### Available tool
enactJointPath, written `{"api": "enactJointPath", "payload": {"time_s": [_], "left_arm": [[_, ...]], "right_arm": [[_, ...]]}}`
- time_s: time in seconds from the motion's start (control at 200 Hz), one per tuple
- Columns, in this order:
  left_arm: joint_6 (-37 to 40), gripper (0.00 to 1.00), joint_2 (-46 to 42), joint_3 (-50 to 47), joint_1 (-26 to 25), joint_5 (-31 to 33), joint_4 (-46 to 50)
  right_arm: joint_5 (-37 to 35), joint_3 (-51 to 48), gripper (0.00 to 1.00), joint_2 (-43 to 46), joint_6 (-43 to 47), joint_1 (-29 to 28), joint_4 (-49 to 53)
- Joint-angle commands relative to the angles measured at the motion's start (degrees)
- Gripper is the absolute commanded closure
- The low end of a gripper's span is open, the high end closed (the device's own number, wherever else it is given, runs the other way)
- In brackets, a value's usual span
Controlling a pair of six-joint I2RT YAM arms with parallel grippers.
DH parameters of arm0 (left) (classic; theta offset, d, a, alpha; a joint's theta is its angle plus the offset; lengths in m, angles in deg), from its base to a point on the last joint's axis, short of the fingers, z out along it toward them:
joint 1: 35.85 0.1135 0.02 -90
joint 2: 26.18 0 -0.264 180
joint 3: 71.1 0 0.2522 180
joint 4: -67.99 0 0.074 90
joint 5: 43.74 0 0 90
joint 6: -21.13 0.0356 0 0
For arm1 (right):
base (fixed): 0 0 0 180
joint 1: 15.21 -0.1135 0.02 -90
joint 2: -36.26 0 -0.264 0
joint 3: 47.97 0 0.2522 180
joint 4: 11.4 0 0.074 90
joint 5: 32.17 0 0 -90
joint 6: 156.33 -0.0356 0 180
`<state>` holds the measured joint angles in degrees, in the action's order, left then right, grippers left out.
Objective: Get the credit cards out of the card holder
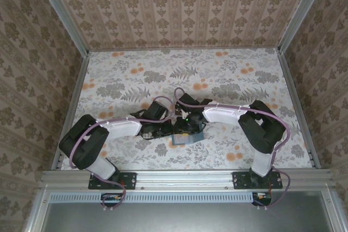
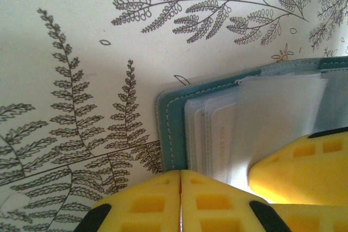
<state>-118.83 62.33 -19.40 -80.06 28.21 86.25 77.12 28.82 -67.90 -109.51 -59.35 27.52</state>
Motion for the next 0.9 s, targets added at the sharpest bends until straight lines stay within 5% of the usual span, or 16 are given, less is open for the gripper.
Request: {"api": "enactJointPath", "payload": {"time_s": [0.0,0.54,0.775,0.895], "left_arm": [[-0.6,0.9,0.6,-1.8,-0.2,0.2,2.3],[-0.4,0.9,1.7,-0.8,-0.2,-0.1,2.7],[-0.2,0.9,2.1,-0.3,-0.1,-0.1,3.2],[0.0,0.9,2.4,0.1,0.0,-0.1,3.5]], "right_arm": [[-7.7,2.0,0.62,-1.2,2.1,-0.7,9.4],[-20.6,6.8,0.49,1.9,4.3,-2.7,22.6],[-21.2,6.5,0.57,3.5,4.9,-2.7,23.4],[-21.5,6.2,0.7,4.0,5.2,-2.6,23.6]]}}
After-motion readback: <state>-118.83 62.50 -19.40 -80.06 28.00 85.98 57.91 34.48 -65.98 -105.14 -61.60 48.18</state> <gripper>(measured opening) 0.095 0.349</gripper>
